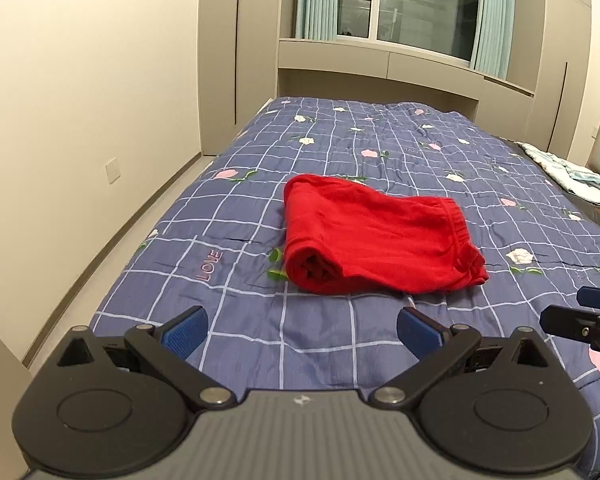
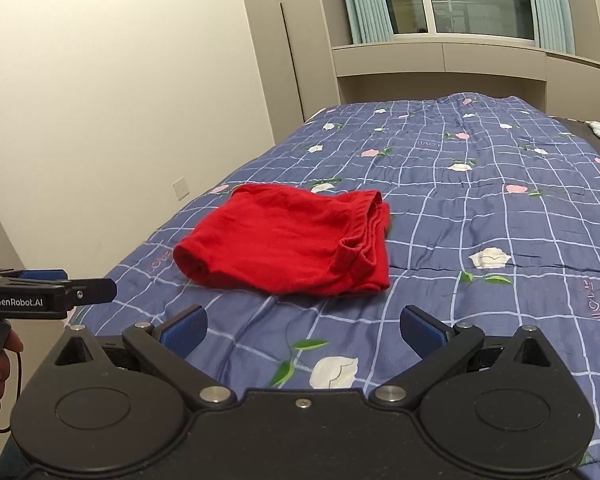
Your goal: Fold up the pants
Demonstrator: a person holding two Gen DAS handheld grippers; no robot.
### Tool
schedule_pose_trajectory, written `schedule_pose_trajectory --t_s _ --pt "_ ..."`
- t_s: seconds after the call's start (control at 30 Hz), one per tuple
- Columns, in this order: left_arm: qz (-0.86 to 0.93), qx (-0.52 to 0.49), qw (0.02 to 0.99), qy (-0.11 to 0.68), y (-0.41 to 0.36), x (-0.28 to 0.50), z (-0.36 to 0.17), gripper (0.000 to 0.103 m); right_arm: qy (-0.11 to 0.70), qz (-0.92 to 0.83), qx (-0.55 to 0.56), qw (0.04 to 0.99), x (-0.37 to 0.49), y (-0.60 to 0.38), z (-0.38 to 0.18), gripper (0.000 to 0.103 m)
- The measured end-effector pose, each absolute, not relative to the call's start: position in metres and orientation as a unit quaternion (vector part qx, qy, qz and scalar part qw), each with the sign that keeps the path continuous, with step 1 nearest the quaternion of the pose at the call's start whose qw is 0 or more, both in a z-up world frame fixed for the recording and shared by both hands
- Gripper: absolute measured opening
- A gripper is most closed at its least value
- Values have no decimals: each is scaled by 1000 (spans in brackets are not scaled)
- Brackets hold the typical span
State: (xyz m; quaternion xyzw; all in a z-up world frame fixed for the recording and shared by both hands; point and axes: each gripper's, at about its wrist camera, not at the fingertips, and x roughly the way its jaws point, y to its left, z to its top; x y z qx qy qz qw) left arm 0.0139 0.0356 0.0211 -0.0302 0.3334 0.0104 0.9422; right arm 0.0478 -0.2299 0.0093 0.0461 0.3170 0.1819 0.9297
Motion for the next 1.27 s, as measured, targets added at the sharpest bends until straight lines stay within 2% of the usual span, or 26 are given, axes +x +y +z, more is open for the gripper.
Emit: schedule_pose_trajectory --t_s 1.27 --pt "8 -61 926 372 37 32 4 103 352 178 54 917 63 -230 -10 102"
